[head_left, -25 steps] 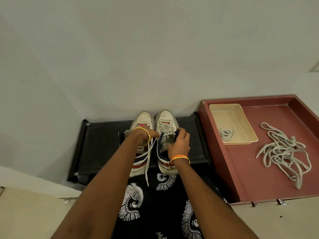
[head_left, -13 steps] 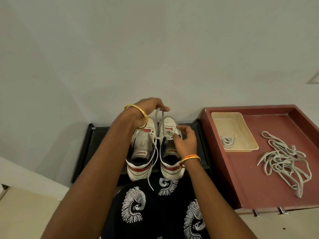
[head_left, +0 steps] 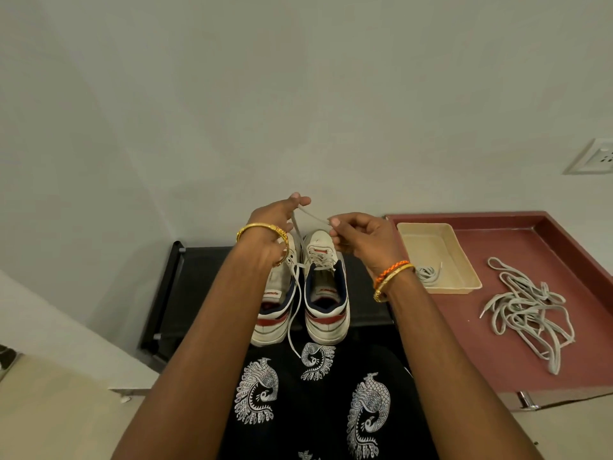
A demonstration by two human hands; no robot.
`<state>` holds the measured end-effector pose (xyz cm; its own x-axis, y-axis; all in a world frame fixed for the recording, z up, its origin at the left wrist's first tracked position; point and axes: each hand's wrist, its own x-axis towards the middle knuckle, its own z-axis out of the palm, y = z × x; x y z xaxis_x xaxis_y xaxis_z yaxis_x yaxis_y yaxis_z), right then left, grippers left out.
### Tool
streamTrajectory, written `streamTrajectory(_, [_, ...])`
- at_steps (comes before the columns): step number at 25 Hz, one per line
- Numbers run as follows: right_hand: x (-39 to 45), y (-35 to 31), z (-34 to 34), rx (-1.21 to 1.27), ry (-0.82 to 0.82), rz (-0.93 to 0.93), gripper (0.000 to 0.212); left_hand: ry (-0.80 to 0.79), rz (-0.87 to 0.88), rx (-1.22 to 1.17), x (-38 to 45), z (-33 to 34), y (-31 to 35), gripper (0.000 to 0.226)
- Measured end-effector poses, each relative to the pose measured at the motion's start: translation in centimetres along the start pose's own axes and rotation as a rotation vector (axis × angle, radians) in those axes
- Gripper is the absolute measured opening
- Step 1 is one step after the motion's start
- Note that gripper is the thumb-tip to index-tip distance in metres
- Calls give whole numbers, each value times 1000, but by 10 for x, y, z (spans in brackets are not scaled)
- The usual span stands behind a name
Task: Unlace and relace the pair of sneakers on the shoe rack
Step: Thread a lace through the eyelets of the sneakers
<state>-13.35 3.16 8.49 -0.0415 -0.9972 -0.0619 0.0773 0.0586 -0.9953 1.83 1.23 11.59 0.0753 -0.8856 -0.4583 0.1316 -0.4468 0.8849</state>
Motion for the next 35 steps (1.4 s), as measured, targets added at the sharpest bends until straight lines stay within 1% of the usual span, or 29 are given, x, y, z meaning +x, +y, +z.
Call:
streamTrajectory(2, [2, 3, -9, -50, 25, 14, 15, 23, 2, 9, 0, 0, -10, 20])
streamTrajectory(3, [3, 5, -12, -89, 42, 9, 15, 60, 22, -5, 1, 0, -15, 22])
streamTrajectory(5, [9, 7, -19, -168, 65, -12, 16, 215, 69, -7, 5, -1, -25, 27])
streamTrajectory(6, [11, 7, -22, -192, 56, -18, 17, 325, 107, 78, 6, -1, -31, 36])
streamTrajectory(7, [14, 7, -24, -218, 32, -20, 18, 406, 169, 228, 4, 0, -35, 51])
streamTrajectory(8, [16, 6, -24, -247, -2, -20, 17, 393, 280, 369, 4, 2, -39, 62])
streamTrajectory(9, [17, 6, -23, -272, -37, -19, 15, 293, 398, 483, 6, 5, -43, 59])
streamTrajectory(10, [18, 5, -22, -290, -62, -18, 12, 157, 475, 548, 8, 10, -45, 44])
streamTrajectory(11, [19, 6, -19, -321, -73, -22, 10, 45, 493, 578, 9, 14, -47, 27])
streamTrajectory(12, [20, 9, -18, -374, -65, -40, 6, -1, 476, 609, 10, 15, -49, 18])
streamTrajectory(13, [22, 13, -16, -435, -44, -60, 5, 12, 454, 633, 13, 16, -51, 14])
streamTrajectory(14, [25, 20, -15, -476, -22, -61, 6, 61, 428, 684, 18, 16, -56, 13])
streamTrajectory(15, [28, 30, -15, -497, 2, -28, 9, 109, 402, 756, 23, 17, -60, 13])
streamTrajectory(17, [36, 55, -17, -593, 33, 120, 16, 164, 339, 896, 30, 21, -74, 14])
streamTrajectory(19, [39, 81, -18, -729, 52, 261, 19, 158, 288, 970, 39, 24, -90, 17])
streamTrajectory(20, [40, 91, -18, -764, 72, 284, 20, 156, 274, 1002, 42, 26, -98, 16])
streamTrajectory(22, [41, 101, -17, -799, 123, 281, 22, 170, 306, 1082, 48, 28, -110, 15])
streamTrajectory(25, [43, 107, -17, -756, 155, 291, 14, 192, 393, 1177, 55, 32, -122, 20])
streamTrajectory(27, [46, 109, -22, -608, 190, 377, 6, 212, 421, 1203, 59, 36, -127, 21])
streamTrajectory(30, [47, 107, -27, -359, 198, 511, 8, 220, 457, 1236, 61, 41, -135, 22])
streamTrajectory(32, [47, 104, -29, -287, 183, 551, 16, 222, 476, 1226, 60, 42, -138, 22])
streamTrajectory(35, [46, 103, -27, -254, 174, 571, 19, 205, 479, 1236, 61, 44, -137, 23])
